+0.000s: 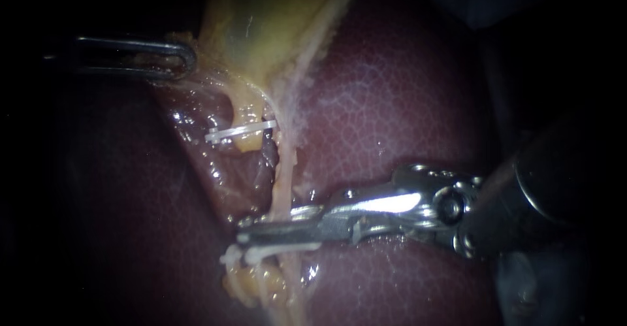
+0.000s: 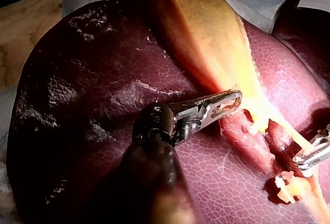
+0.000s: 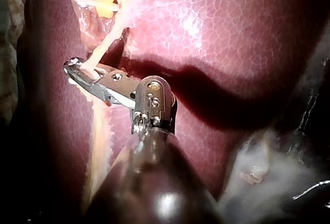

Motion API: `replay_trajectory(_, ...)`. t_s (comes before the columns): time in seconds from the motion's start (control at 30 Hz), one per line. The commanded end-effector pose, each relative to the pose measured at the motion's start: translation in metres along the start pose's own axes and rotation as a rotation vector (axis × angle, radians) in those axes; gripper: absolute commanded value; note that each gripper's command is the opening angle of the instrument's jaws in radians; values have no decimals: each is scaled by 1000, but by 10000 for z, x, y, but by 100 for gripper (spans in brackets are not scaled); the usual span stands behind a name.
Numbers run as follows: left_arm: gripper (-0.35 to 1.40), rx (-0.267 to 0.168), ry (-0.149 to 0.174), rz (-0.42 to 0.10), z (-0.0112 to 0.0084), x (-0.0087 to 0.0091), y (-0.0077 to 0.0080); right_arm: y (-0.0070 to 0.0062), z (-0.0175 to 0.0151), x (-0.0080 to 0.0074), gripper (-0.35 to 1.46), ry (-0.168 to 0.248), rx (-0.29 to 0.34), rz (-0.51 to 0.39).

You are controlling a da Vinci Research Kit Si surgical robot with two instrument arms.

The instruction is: Going back second clip right tube

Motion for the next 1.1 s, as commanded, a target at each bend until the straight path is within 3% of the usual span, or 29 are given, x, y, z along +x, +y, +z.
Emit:
replay_trajectory(0.03, -35, 0, 0, 0, 0, 0, 0, 1, 0, 0, -35, 2, -2, -1)
replay_trajectory(0.07, -35, 0, 0, 0, 0, 0, 0, 3, 0, -1, -35, 1, -2, -8)
replay_trajectory(0.2, -35, 0, 0, 0, 0, 0, 0, 11, 2, -4, 25, -9, -23, -164)
replay_trajectory(0.27, -35, 0, 0, 1, 1, 0, 0, 17, 4, -4, 41, -24, -69, -235)
replay_trajectory(0.4, -35, -1, 0, 1, 1, 1, 0, 32, 0, -7, 50, -84, -191, -446)
replay_trajectory(0.53, -35, 0, 0, 1, 0, 1, 0, 32, -17, -9, 50, -126, -229, -614)
replay_trajectory(0.7, -35, 0, 0, 1, 0, 1, 0, 12, -47, 1, 50, -162, -261, -778)
replay_trajectory(0.83, -35, 0, 0, 1, 0, 1, 0, -16, -80, 17, 50, -189, -286, -880)
replay_trajectory(1.03, -35, -1, 0, 1, 1, 1, 0, -54, -120, 41, 50, -199, -316, -960)
replay_trajectory(1.1, -35, -5, -1, 1, 2, 1, 0, -60, -127, 45, 50, -201, -328, -974)
